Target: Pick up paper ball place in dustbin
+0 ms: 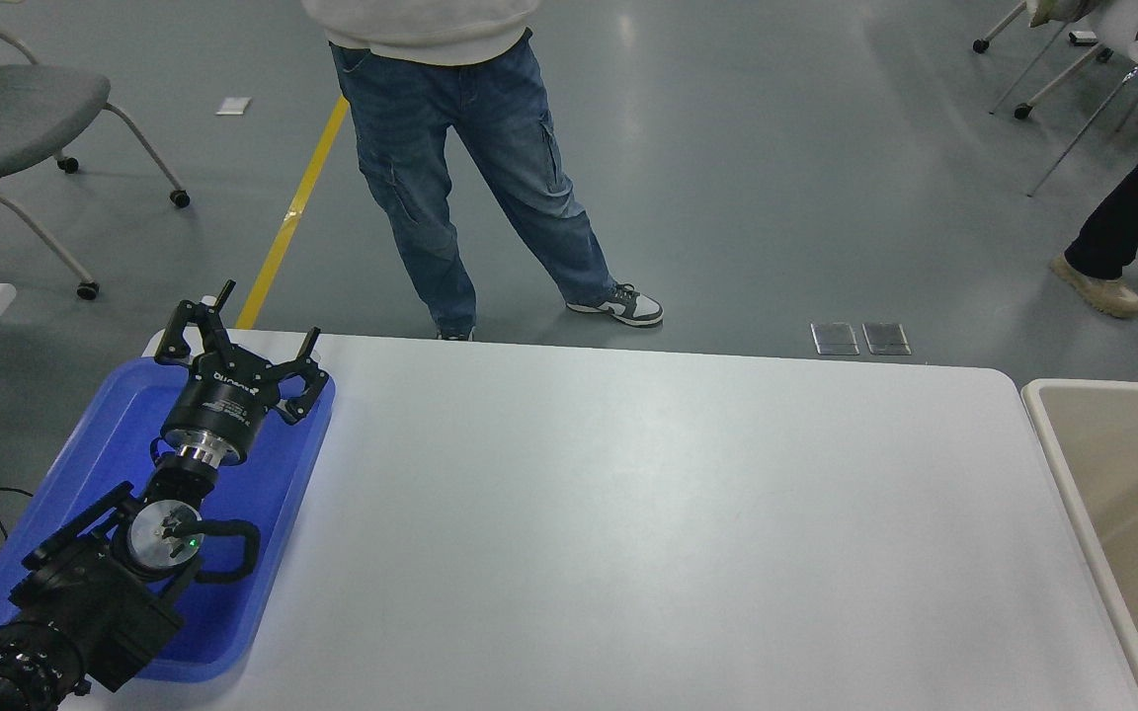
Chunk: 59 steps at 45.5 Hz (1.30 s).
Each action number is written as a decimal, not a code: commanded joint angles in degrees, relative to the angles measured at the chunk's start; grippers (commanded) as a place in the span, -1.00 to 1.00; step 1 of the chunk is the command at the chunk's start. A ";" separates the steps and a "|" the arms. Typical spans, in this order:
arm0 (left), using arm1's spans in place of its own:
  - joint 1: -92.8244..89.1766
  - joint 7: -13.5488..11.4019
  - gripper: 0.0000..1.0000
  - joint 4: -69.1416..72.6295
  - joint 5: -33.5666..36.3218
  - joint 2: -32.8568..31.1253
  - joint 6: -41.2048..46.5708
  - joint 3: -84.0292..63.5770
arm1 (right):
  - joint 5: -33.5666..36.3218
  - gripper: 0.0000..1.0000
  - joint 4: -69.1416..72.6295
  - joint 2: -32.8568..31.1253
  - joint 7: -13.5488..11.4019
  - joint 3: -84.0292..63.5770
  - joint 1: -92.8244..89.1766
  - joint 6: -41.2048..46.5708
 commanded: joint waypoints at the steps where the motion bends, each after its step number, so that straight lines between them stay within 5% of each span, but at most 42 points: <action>1: 0.00 0.00 1.00 0.00 0.00 0.00 0.00 0.03 | 0.14 1.00 0.21 -1.32 0.09 7.21 4.37 -0.15; 28: 0.00 0.00 1.00 0.00 0.00 0.00 0.00 -0.06 | 0.05 1.00 16.99 -9.06 0.36 47.64 13.34 0.55; 41: 0.00 0.00 1.00 0.00 0.00 0.00 0.00 0.03 | 0.05 1.00 27.97 -5.81 0.88 80.52 9.30 0.55; 59: 0.00 0.00 1.00 0.00 0.00 0.00 0.00 0.03 | 0.05 1.00 35.54 -0.54 15.91 90.54 3.50 0.64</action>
